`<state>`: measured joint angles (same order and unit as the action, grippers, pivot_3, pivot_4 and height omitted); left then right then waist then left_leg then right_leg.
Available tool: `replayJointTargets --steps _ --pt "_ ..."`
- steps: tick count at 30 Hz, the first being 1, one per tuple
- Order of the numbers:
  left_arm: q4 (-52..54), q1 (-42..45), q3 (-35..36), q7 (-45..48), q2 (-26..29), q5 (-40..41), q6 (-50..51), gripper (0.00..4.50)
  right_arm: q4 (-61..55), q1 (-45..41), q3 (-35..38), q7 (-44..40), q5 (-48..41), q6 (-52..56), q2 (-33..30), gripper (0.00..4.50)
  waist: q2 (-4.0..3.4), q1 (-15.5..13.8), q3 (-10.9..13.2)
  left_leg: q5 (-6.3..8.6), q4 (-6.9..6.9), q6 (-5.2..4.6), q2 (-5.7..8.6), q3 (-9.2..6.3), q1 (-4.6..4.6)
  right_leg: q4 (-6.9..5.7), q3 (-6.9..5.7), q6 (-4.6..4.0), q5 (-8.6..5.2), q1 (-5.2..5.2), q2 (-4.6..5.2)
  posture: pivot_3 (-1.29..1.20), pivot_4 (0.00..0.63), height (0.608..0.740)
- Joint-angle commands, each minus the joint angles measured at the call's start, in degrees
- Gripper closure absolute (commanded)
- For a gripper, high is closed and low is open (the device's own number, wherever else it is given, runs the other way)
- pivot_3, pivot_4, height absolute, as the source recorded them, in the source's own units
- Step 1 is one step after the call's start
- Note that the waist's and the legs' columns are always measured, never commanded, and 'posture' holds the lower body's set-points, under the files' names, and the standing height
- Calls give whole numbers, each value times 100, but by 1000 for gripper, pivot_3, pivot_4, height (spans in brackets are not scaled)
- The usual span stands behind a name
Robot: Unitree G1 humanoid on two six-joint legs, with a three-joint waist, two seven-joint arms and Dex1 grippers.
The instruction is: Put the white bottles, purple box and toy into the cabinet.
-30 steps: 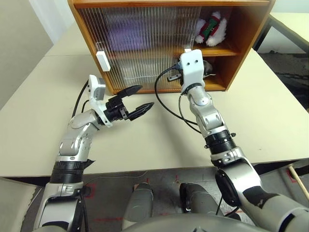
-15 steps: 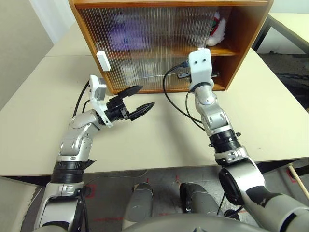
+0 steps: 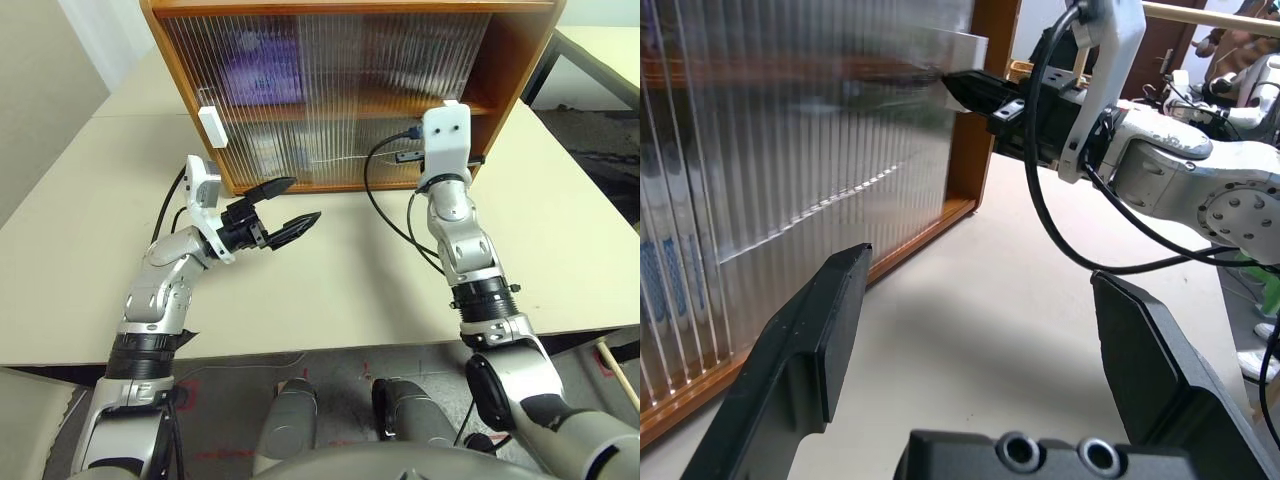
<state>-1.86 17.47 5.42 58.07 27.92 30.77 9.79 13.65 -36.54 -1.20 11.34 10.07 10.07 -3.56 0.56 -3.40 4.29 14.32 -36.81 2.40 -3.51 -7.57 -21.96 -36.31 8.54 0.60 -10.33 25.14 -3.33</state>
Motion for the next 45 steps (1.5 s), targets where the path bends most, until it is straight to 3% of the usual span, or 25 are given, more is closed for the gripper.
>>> replayJointTargets --steps 1,27,38,41,45 --pt "-19 60 -72 33 -22 -67 -5 0 75 58 175 37 -67 39 -43 4452 0 7 0 0 0 0 0 0 0 0 0 1 1 0 -1 105 84 740" --pt "-115 96 -112 110 -80 -97 -48 0 712 8 658 281 -82 -357 -652 4452 -1 11 -1 -4 -1 -6 2 1 1 2 3 18 9 -2 0 87 74 740" --pt "-230 164 -108 188 -113 -139 -101 0 323 323 393 -3 -66 -446 -579 4452 -1 13 -4 -15 -4 -25 12 1 2 6 2 29 16 -12 10 80 67 740" --pt "-216 145 -105 180 -124 -137 -100 0 -68 641 255 -92 -35 -367 -444 3922 -1 44 -4 -16 -4 -27 11 1 5 6 1 29 16 -13 7 85 71 740" --pt "-172 82 -86 163 -124 -127 -90 0 -578 1053 164 -189 5 -248 -366 2496 -1 62 -4 -18 -5 -29 12 1 7 6 2 34 19 -14 5 88 79 740"
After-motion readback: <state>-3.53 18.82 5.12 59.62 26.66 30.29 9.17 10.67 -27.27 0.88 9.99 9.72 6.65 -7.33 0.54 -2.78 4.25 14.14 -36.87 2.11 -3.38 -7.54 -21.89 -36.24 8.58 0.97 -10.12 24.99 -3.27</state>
